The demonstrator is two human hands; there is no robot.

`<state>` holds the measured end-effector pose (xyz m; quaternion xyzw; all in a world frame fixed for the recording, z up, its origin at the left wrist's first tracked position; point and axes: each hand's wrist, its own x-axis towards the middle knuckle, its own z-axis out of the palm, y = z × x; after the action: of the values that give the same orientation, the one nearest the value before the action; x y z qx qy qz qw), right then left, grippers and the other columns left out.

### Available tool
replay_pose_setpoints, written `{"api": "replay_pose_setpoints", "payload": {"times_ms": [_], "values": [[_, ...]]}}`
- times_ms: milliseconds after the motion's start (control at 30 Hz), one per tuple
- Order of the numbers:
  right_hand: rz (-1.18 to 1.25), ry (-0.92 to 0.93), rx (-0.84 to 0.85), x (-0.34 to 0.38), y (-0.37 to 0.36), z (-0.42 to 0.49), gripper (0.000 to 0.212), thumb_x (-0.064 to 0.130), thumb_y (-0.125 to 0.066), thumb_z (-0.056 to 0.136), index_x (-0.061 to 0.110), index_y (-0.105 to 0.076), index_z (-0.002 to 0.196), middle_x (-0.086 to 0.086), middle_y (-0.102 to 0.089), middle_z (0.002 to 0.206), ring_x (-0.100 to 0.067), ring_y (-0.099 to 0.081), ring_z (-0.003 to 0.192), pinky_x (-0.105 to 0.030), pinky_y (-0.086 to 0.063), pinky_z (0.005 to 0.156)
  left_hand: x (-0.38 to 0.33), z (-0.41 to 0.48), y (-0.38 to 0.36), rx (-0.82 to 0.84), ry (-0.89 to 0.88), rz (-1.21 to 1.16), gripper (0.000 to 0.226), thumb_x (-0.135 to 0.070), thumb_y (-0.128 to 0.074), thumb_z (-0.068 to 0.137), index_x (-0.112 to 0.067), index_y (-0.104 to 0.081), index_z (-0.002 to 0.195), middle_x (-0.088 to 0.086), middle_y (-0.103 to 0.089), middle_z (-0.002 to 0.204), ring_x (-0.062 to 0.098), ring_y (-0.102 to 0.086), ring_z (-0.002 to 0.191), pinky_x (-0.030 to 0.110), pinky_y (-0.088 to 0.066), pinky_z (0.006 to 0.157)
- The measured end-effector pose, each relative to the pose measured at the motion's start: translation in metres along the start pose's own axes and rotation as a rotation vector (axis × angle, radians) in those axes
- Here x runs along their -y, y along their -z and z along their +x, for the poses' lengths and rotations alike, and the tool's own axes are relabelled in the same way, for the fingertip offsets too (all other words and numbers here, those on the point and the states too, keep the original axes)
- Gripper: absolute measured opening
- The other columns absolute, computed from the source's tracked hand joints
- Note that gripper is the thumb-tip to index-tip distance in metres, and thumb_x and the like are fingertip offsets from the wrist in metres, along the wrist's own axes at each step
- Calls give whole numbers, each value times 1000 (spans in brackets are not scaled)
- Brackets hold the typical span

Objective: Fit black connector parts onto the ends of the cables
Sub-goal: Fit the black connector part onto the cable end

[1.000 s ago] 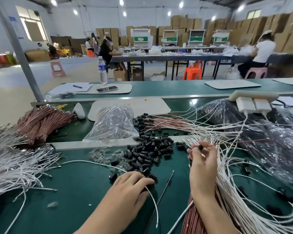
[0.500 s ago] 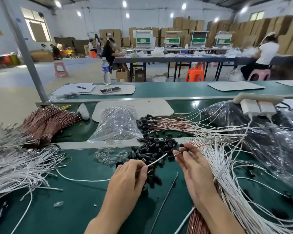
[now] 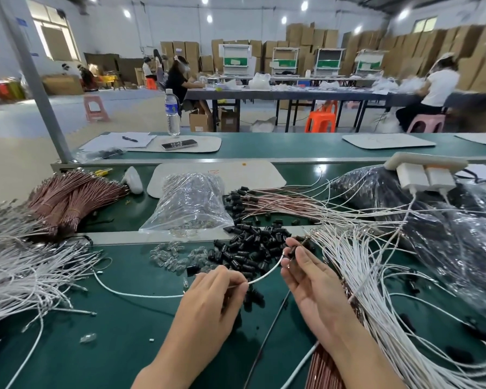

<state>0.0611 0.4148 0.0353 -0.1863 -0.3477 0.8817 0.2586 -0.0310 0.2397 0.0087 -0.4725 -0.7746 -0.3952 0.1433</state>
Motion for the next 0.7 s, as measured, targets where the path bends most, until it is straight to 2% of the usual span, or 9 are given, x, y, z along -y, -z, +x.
{"api": "replay_pose_setpoints", "payload": {"times_ms": [200, 400, 533, 600, 700], "values": [[-33, -24, 3, 0, 3, 0, 31, 15, -67, 83, 4, -77, 110, -8, -74, 91, -12, -69, 69, -23, -60, 65, 0, -1, 0, -1, -28, -14, 12, -42, -45, 104, -35, -52, 100, -25, -53, 93, 1, -52, 85, 20, -43, 78], [-97, -26, 12, 0, 1, -1, 29, 18, -68, 82, 8, -78, 108, -5, -72, 89, -9, -63, 65, -20, -53, 55, 1, 0, -2, 5, -29, 8, 7, -39, -45, 103, -36, -51, 100, -23, -54, 94, 3, -53, 87, 26, -42, 81], [-127, -38, 32, 0, 0, -3, 31, 19, -68, 83, 10, -78, 110, -4, -72, 90, -9, -64, 65, -21, -53, 56, 2, -1, -2, 8, -5, 39, 7, -42, -43, 103, -38, -48, 100, -24, -54, 94, 0, -50, 87, 19, -40, 81], [-117, -41, 39, 1, 0, -3, 30, 19, -68, 84, 9, -78, 111, -3, -73, 91, -9, -66, 66, -22, -56, 58, 3, -1, -2, 1, 15, 54, 7, -43, -42, 103, -39, -48, 100, -24, -54, 93, -3, -48, 90, 13, -38, 81], [-87, -48, 51, 2, 1, -3, 27, 17, -65, 87, 8, -77, 110, -4, -72, 91, -11, -67, 70, -24, -59, 64, 3, 0, -2, -4, 16, 78, 8, -42, -44, 103, -38, -49, 99, -24, -54, 92, -3, -47, 90, 12, -37, 79]]}}
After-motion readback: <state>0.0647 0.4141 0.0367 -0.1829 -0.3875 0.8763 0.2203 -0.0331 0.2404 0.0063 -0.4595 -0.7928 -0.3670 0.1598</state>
